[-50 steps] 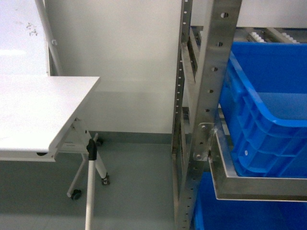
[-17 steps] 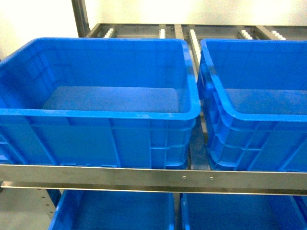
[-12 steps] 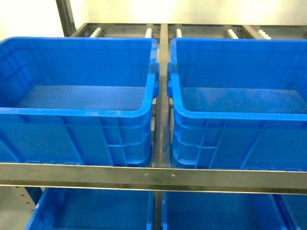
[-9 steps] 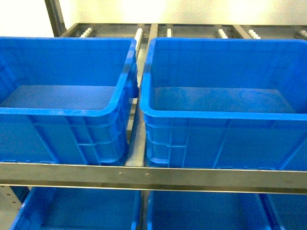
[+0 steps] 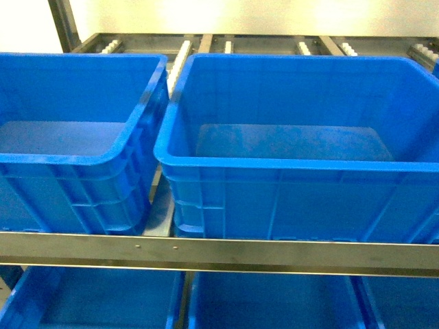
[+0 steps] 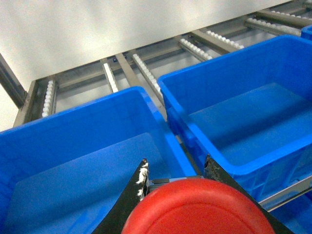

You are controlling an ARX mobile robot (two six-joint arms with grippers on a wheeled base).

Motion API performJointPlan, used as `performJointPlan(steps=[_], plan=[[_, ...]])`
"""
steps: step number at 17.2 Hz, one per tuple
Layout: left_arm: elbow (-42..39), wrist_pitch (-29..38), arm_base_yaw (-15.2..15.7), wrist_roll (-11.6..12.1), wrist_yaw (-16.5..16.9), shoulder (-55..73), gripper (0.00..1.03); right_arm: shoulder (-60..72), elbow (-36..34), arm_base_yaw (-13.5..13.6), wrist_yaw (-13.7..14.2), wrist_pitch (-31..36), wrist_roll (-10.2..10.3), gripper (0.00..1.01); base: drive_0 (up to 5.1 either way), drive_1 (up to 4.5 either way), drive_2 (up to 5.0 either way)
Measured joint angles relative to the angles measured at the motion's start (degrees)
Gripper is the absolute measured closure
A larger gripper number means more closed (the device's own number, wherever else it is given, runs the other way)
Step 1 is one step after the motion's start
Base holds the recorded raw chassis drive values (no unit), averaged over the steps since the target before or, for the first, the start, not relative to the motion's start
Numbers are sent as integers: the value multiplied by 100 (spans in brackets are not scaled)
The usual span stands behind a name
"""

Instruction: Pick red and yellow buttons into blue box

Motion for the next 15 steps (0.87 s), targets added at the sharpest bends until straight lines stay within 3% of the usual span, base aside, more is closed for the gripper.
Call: performJointPlan(steps=[5, 15], plan=[[0, -9, -26, 0, 15, -4, 76, 0, 0, -2, 35, -22, 0, 70, 501, -244, -244], [0, -7, -11, 0, 13, 7, 76, 28, 0, 0, 20, -9, -2, 70, 309, 189, -408]])
